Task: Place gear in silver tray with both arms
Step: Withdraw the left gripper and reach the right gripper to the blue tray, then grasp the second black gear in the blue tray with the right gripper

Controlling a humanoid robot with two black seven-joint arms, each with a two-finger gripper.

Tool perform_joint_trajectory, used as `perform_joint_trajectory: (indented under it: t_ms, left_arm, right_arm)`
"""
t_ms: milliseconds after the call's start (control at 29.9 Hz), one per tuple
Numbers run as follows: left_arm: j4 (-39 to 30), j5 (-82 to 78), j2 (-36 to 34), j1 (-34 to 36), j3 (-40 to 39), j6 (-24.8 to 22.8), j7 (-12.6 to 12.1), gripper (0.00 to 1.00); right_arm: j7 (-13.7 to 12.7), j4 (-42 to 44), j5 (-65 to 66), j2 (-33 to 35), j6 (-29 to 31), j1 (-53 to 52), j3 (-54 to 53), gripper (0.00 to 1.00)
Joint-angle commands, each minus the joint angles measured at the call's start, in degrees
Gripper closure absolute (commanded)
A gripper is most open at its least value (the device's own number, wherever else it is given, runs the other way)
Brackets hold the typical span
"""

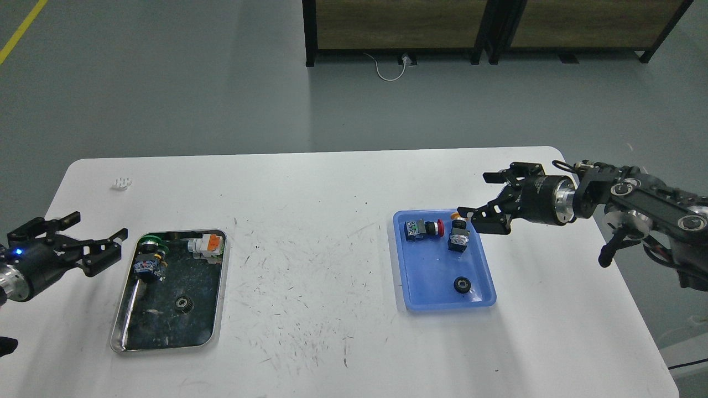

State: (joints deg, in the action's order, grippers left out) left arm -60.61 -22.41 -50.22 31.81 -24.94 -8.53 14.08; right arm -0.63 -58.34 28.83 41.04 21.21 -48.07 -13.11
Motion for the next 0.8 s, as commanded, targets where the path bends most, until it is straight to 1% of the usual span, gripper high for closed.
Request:
perform_joint_trajectory:
  t_ms: [0,134,301,568,769]
  left_arm:
    - [0.1,2.6,-3.6,3.6,0.1,-1.8,-1.2,0.01]
    - [0.1,2.7,-5.5,5.6,0.1,-1.8,-2.3,0.01]
    - [0.1,2.7,-6.7,6.2,0.0,-1.8,-2.4,0.01]
    - [0.2,2.7,-8.2,6.3,-0.2,-1.8,-2.2,0.02]
    - [0.2,2.7,-8.3,6.5,-0.5,-1.8,-2.2,0.02]
  right_arm:
    - [-0.6,-2.1,0.2,0.6,1.4,0.3,3.9,0.01]
    - [-1.2,-3.8,0.3,0.8,1.9,0.3,7.0,0.01]
    - [-1.2,-3.8,0.9,0.6,2.2,0.9,9.8,0.01]
    - [-1.1,-2.4,4.0,-0.6,1.9,4.6,9.7,0.02]
    - [-0.9,0.5,4.0,-2.7,0.9,4.8,8.5,0.03]
